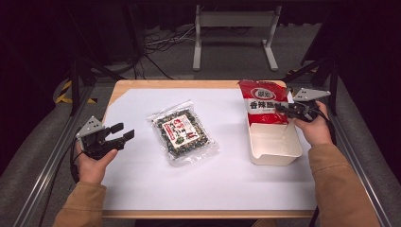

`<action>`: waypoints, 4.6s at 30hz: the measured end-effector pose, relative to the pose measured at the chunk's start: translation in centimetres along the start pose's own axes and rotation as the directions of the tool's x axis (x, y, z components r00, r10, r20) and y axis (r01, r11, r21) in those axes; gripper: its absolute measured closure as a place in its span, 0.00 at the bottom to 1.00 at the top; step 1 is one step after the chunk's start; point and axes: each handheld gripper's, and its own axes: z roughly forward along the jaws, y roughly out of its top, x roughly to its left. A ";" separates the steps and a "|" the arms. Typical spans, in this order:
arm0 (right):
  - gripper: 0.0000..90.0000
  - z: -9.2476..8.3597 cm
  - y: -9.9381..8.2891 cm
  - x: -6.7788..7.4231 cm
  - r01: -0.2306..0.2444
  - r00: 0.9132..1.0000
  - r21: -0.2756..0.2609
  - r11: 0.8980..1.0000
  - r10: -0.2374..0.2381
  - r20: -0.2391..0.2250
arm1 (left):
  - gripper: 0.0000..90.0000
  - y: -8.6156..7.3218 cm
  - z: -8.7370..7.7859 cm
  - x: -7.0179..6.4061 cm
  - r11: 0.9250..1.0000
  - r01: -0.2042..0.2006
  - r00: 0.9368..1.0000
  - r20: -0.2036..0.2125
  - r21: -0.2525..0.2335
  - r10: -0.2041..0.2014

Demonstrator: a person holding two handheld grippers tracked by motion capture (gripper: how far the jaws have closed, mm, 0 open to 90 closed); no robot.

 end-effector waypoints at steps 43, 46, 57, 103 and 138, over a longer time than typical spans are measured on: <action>0.99 -2.1 -1.6 0.4 -0.236 0.969 0.025 0.971 0.234 0.073 | 0.48 0.2 1.0 -0.3 1.000 -0.002 1.000 0.029 0.028 0.002; 0.97 -2.1 -1.4 0.6 -0.231 0.971 0.033 0.972 0.228 0.077 | 0.48 0.2 1.1 -0.3 1.000 -0.004 1.000 0.029 0.027 0.003; 0.60 -4.9 -1.0 1.6 -0.320 0.944 -0.100 0.942 0.326 0.056 | 0.43 0.4 2.1 -0.7 0.999 -0.020 0.999 0.049 0.042 0.018; 0.38 -7.6 0.6 13.7 -0.102 0.993 -0.134 0.986 0.094 -0.068 | 0.10 1.8 7.0 1.1 0.983 0.083 0.997 -0.012 0.164 -0.082; 0.37 -8.2 0.0 15.9 -0.096 0.992 -0.123 0.988 0.084 -0.098 | 0.33 3.1 14.8 6.0 0.954 0.152 0.985 -0.116 0.257 -0.126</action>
